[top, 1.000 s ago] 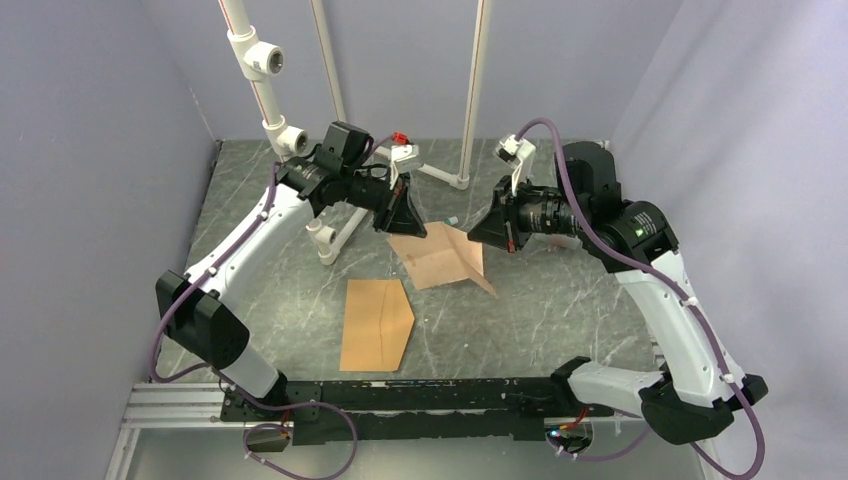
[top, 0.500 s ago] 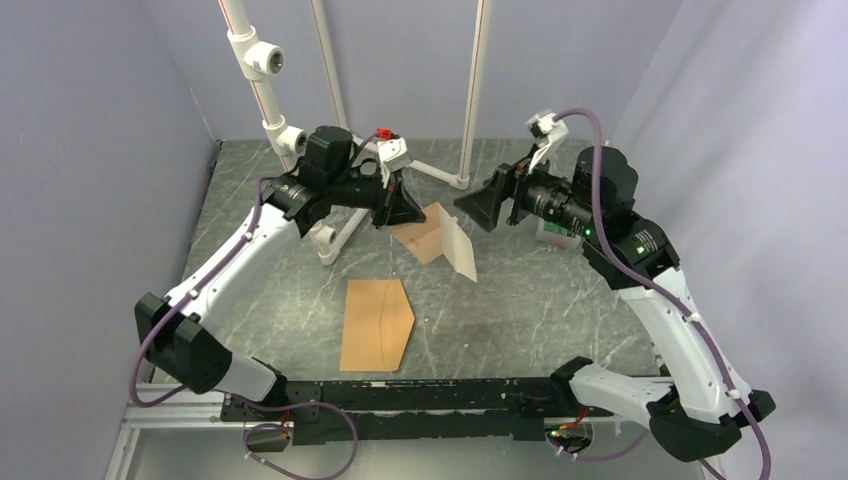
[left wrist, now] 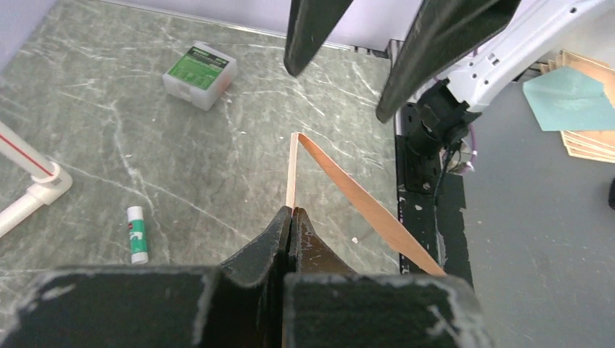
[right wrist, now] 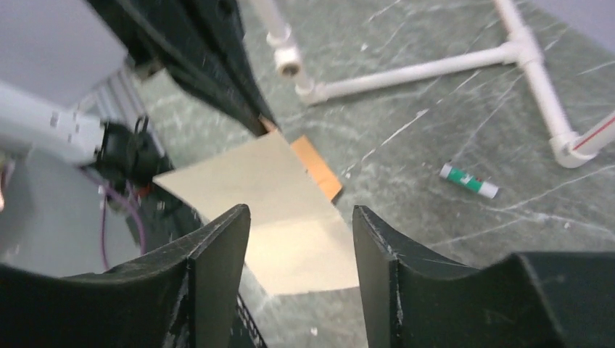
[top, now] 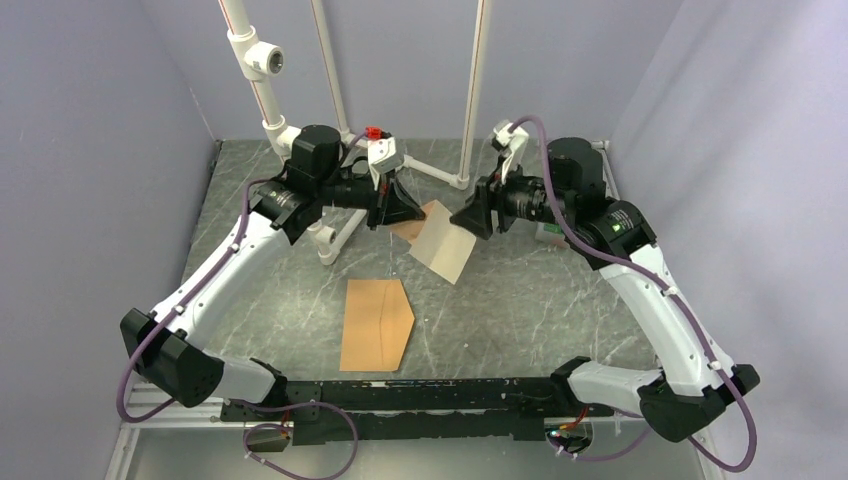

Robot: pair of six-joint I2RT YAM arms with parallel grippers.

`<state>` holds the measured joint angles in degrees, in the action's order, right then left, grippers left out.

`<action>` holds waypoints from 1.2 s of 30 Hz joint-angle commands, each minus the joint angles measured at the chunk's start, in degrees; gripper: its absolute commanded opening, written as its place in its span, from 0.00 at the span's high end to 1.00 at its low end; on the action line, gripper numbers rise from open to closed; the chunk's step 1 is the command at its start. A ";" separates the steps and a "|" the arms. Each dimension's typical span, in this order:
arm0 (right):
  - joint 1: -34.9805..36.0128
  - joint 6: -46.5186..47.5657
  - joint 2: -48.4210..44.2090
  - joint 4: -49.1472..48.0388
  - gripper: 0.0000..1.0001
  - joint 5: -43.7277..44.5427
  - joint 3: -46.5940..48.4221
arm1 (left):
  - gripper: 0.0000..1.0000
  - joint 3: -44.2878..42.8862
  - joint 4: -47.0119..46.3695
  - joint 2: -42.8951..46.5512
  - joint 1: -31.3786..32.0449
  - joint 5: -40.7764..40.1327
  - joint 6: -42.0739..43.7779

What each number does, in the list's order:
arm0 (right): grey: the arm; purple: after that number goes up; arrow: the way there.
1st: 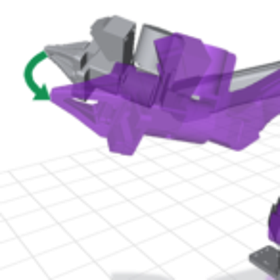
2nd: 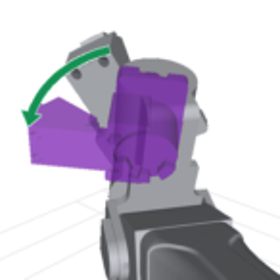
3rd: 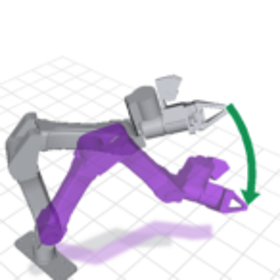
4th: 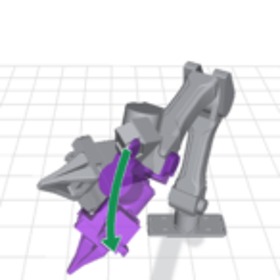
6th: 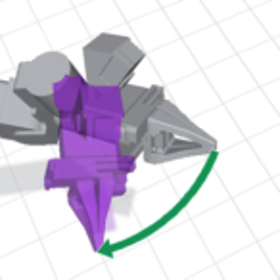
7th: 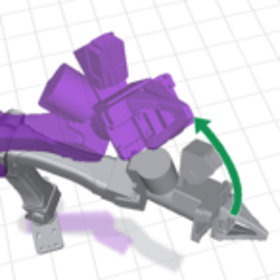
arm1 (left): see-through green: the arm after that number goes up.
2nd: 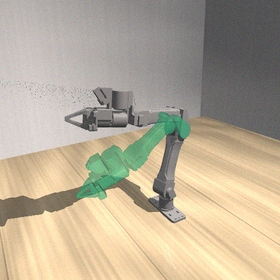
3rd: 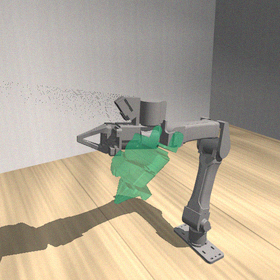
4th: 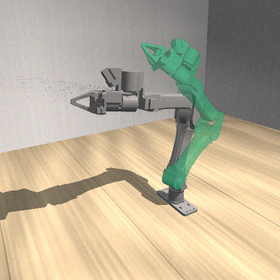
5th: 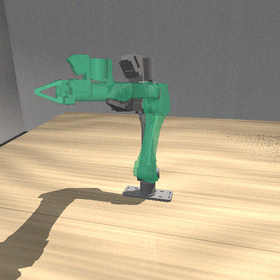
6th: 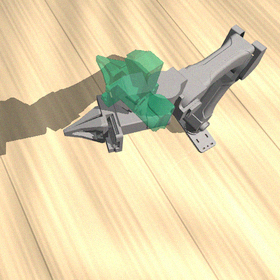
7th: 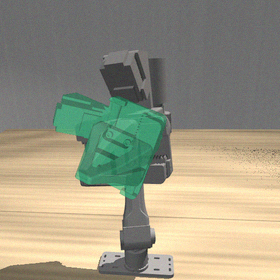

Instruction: Place the letter into the envelope and seal it

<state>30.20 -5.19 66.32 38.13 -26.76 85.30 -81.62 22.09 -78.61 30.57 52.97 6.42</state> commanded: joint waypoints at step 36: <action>0.04 14.17 0.45 14.05 1.00 -11.07 0.48 | 0.15 -2.44 0.98 6.98 0.46 7.83 -2.87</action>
<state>30.30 8.60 68.40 51.51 -41.69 86.30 -82.61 22.22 -73.17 31.05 61.65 3.79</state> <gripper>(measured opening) 0.010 0.794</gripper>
